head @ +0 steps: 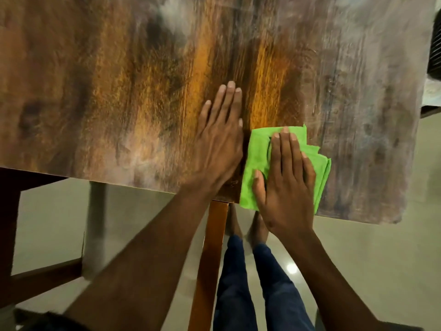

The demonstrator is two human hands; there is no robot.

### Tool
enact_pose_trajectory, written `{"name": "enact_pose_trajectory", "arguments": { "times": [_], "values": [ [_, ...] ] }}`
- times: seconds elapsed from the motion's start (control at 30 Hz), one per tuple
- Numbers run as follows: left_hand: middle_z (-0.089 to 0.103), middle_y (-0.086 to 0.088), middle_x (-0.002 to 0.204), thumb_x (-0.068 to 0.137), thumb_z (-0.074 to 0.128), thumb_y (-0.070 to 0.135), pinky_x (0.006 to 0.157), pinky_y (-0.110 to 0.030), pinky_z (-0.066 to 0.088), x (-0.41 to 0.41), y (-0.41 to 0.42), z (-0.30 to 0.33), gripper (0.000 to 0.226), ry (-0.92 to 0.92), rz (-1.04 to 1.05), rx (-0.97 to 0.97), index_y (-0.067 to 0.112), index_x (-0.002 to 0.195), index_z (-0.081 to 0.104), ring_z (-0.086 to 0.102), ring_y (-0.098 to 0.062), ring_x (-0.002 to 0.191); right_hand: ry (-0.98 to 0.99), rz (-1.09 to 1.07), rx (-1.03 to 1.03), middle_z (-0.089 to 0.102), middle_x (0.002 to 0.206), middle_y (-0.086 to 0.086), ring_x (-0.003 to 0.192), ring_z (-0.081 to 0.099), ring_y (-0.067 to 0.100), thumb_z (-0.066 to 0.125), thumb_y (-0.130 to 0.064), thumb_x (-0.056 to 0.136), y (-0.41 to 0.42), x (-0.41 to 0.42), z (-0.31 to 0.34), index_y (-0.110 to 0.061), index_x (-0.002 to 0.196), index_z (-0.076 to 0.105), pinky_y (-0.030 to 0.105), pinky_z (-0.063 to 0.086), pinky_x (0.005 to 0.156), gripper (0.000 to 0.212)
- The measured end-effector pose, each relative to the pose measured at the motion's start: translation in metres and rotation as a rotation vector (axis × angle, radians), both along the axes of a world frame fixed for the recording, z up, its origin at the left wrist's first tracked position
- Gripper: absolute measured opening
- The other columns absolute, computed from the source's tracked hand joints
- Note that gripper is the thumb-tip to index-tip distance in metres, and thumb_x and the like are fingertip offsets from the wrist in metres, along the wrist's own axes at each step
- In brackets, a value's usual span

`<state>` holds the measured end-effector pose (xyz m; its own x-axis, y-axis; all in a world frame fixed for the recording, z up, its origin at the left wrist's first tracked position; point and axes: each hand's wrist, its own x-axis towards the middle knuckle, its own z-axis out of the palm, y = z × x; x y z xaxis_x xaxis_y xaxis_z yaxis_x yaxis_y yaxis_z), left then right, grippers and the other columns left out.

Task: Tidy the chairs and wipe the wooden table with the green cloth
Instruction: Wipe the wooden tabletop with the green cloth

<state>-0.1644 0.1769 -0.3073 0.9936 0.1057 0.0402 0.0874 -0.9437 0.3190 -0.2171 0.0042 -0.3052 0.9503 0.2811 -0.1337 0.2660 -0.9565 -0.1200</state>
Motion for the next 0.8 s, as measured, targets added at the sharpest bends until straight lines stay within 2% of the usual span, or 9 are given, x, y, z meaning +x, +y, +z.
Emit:
{"name": "enact_pose_trajectory", "arguments": {
  "times": [0.1, 0.3, 0.4, 0.5, 0.7, 0.8],
  "values": [
    [0.017, -0.011, 0.177, 0.111, 0.029, 0.021, 0.133, -0.043, 0.013, 0.007, -0.009, -0.004, 0.059, 0.002, -0.006, -0.008, 0.008, 0.168, 0.021, 0.013, -0.022, 0.164, -0.024, -0.007, 0.025, 0.003, 0.179, 0.008, 0.165, 0.003, 0.021, 0.028, -0.050, 0.109, 0.001, 0.023, -0.002, -0.012, 0.170, 0.007, 0.044, 0.011, 0.132, 0.075],
    [0.011, -0.009, 0.178, 0.114, 0.027, 0.024, 0.134, -0.043, 0.011, 0.006, -0.010, -0.005, 0.058, 0.019, -0.010, 0.023, 0.009, 0.169, 0.015, 0.007, -0.020, 0.165, -0.119, -0.026, 0.032, 0.010, 0.178, 0.009, 0.165, 0.009, 0.023, 0.024, -0.051, 0.109, 0.009, 0.139, -0.005, -0.010, 0.169, 0.014, 0.045, 0.013, 0.131, 0.073],
    [0.008, -0.009, 0.178, 0.114, 0.026, 0.026, 0.134, -0.044, 0.011, 0.006, -0.010, -0.005, 0.059, 0.036, -0.008, 0.042, 0.010, 0.170, 0.012, 0.005, -0.020, 0.165, -0.111, -0.004, 0.059, 0.011, 0.178, 0.009, 0.165, 0.011, 0.022, 0.022, -0.052, 0.109, 0.013, 0.169, -0.006, -0.010, 0.169, 0.015, 0.044, 0.014, 0.132, 0.074],
    [0.005, -0.009, 0.178, 0.114, 0.024, 0.025, 0.134, -0.045, 0.011, 0.006, -0.011, -0.004, 0.060, 0.047, -0.014, 0.048, 0.010, 0.170, 0.008, 0.002, -0.020, 0.165, -0.109, -0.030, 0.059, 0.012, 0.178, 0.009, 0.165, 0.011, 0.022, 0.023, -0.050, 0.110, 0.007, 0.155, -0.003, -0.010, 0.169, 0.016, 0.045, 0.015, 0.132, 0.072],
    [0.003, -0.009, 0.179, 0.113, 0.025, 0.024, 0.134, -0.046, 0.011, 0.007, -0.010, -0.003, 0.061, 0.072, -0.018, 0.020, 0.010, 0.170, 0.007, -0.001, -0.020, 0.165, 0.037, -0.039, 0.051, -0.005, 0.179, 0.007, 0.165, -0.004, 0.020, 0.028, -0.049, 0.111, -0.020, 0.044, 0.007, -0.013, 0.170, 0.001, 0.046, 0.010, 0.134, 0.075],
    [0.003, -0.009, 0.179, 0.113, 0.027, 0.023, 0.134, -0.047, 0.011, 0.008, -0.010, -0.004, 0.062, 0.071, -0.017, 0.024, 0.009, 0.170, 0.007, -0.001, -0.021, 0.165, 0.068, -0.019, 0.027, -0.006, 0.179, 0.007, 0.165, -0.005, 0.019, 0.036, -0.047, 0.109, -0.028, 0.008, 0.005, -0.013, 0.170, 0.001, 0.047, 0.011, 0.133, 0.079]
  ]
}}
